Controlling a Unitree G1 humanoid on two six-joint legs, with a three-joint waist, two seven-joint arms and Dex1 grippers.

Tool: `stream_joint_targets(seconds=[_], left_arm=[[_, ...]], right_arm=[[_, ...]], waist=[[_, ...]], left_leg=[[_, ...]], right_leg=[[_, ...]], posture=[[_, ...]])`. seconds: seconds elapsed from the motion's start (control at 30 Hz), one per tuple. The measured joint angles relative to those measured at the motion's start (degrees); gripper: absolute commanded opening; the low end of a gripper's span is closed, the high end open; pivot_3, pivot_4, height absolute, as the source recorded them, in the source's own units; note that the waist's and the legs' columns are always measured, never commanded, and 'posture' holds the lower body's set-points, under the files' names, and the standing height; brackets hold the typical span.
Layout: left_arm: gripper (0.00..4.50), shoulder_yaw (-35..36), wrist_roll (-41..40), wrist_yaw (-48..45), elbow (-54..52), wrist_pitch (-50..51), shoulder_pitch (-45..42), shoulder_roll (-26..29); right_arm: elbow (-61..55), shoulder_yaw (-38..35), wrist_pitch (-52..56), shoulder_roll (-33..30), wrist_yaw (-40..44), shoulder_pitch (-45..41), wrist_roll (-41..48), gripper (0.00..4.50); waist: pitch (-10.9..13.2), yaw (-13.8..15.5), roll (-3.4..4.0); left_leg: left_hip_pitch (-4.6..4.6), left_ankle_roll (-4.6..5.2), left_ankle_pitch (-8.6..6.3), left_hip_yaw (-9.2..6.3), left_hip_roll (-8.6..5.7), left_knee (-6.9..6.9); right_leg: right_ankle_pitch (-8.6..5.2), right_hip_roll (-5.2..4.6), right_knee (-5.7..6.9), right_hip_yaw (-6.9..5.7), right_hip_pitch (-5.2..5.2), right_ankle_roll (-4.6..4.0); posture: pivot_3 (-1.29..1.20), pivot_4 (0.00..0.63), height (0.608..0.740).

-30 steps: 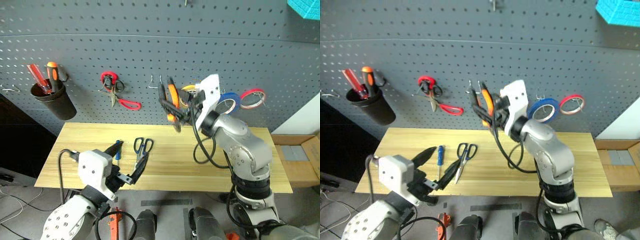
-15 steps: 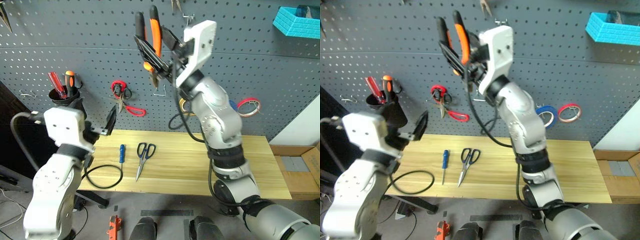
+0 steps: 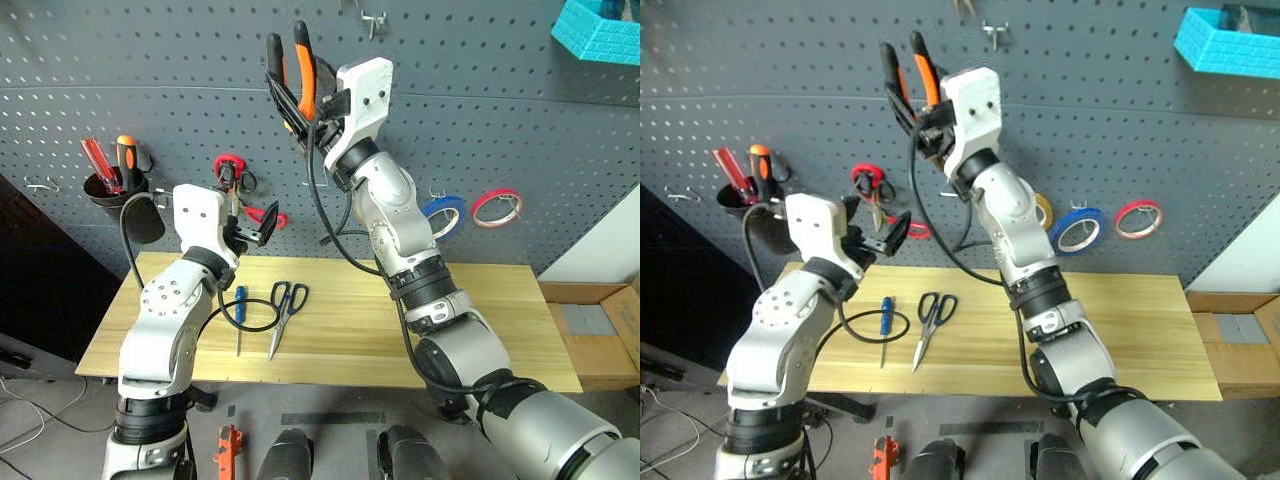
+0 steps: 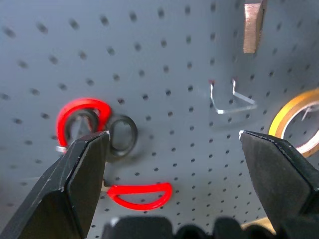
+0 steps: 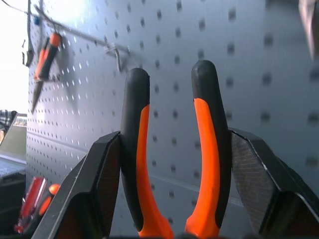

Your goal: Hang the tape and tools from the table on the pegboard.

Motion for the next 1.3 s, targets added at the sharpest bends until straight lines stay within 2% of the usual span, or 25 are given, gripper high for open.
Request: stream_joint_targets(seconds=[0.1, 0.17, 0.2, 0.5, 0.7, 0.77, 0.9, 1.07, 1.2, 1.3], left_arm=[[4.5, -0.4, -0.1, -0.9, 0.4, 0.9, -0.1, 0.1], [4.5, -0.5, -0.5, -2.1, 0.4, 2.2, -0.2, 0.4], [4.5, -0.7, -0.5, -2.7, 0.6, 2.9, -0.1, 0.6], [4.5, -1.5, -1.0, -5.1, 0.6, 5.2, -1.4, 0.9], [4.5, -1.5, -1.2, -5.5, 0.6, 6.2, -2.3, 0.6], [4.5, -1.5, -1.2, -5.5, 0.6, 6.2, -2.5, 0.6], [4.5, -1.5, -1.2, -5.6, 0.6, 6.2, -3.0, 0.4], [4.5, -1.9, -1.1, -5.7, 0.7, 6.2, -3.4, -0.2], [4.5, -3.2, -0.3, -4.7, -0.6, 6.2, -0.3, -1.3], [4.5, -4.6, 1.5, -2.6, -3.1, 6.4, 4.7, -2.1]], right_arm=[[3.2, -0.6, -1.4, -0.2, 0.3, -0.6, 0.0, 2.71], [5.4, -1.1, -3.4, -0.4, 0.4, -1.8, 0.1, 2.71], [6.3, -0.9, -4.6, -0.5, 0.9, -2.7, -0.1, 2.71], [11.1, -1.0, -8.9, -0.6, 0.4, -4.9, -1.3, 2.71], [10.3, -0.1, -8.2, -0.6, -0.8, -2.4, -3.7, 2.71], [8.9, 0.3, -7.7, -0.7, -1.5, -1.0, -4.6, 3.44], [4.6, 2.0, -5.9, -0.7, -2.4, 2.2, -6.2, 4.47], [-2.9, 2.2, -1.6, -1.6, -2.7, 7.2, -6.5, 4.47], [-13.6, 2.9, 5.5, -5.9, 0.1, 14.9, -5.6, 4.47], [-26.3, 4.9, 13.3, -11.3, 6.1, 21.2, -3.4, 4.47]], waist=[[1.7, -0.1, -0.01], [2.4, -0.1, 0.0], [2.7, -0.1, -0.09], [5.1, -0.1, -0.08], [5.4, -0.1, -0.08], [5.4, -0.1, -0.08], [5.4, -0.1, -0.09], [5.4, 0.0, -0.09], [5.4, -0.4, -0.09], [5.4, -1.4, -0.1]], left_leg=[[-0.19, 0.0, 0.0, -0.06, 0.01, 0.01], [-0.83, -0.02, 0.01, -0.11, 0.0, 0.15], [-1.11, -0.22, 0.12, -0.14, -0.01, 0.21], [-0.99, -0.03, 0.15, -0.17, -0.04, 0.25], [-1.0, -0.09, 0.24, -0.23, -0.04, 0.25], [-1.01, -0.1, 0.25, -0.24, -0.04, 0.24], [-1.03, -0.12, 0.26, -0.24, -0.04, 0.23], [-1.07, -0.13, 0.26, -0.27, -0.05, 0.23], [-1.14, -0.32, 0.36, -0.28, -0.04, 0.2], [-1.56, -0.33, 0.33, -0.34, -0.01, 0.15]], right_leg=[[-0.01, -0.02, 0.03, -0.02, -0.19, -0.03], [-0.01, -0.05, 0.21, -0.05, -0.85, -0.04], [0.0, -0.14, 0.69, -0.03, -1.22, -0.05], [-0.05, -0.18, 0.84, -0.17, -1.11, -0.11], [-0.04, -0.17, 0.87, -0.22, -1.11, -0.12], [-0.04, -0.17, 0.85, -0.21, -1.11, -0.12], [-0.04, -0.18, 0.82, -0.2, -1.12, -0.12], [-0.04, -0.19, 0.76, -0.21, -1.11, -0.12], [-0.04, -0.21, 0.62, -0.11, -1.16, -0.12], [-0.04, -0.24, 0.45, -0.14, -1.46, -0.11]], posture=[[0.19, 0.293, 0.74], [0.19, 0.306, 0.74], [0.19, 0.318, 0.74], [0.19, 0.327, 0.74], [0.18, 0.323, 0.74], [0.18, 0.323, 0.74], [0.17, 0.316, 0.74], [0.13, 0.301, 0.74], [0.09, 0.292, 0.74], [0.06, 0.293, 0.74]])
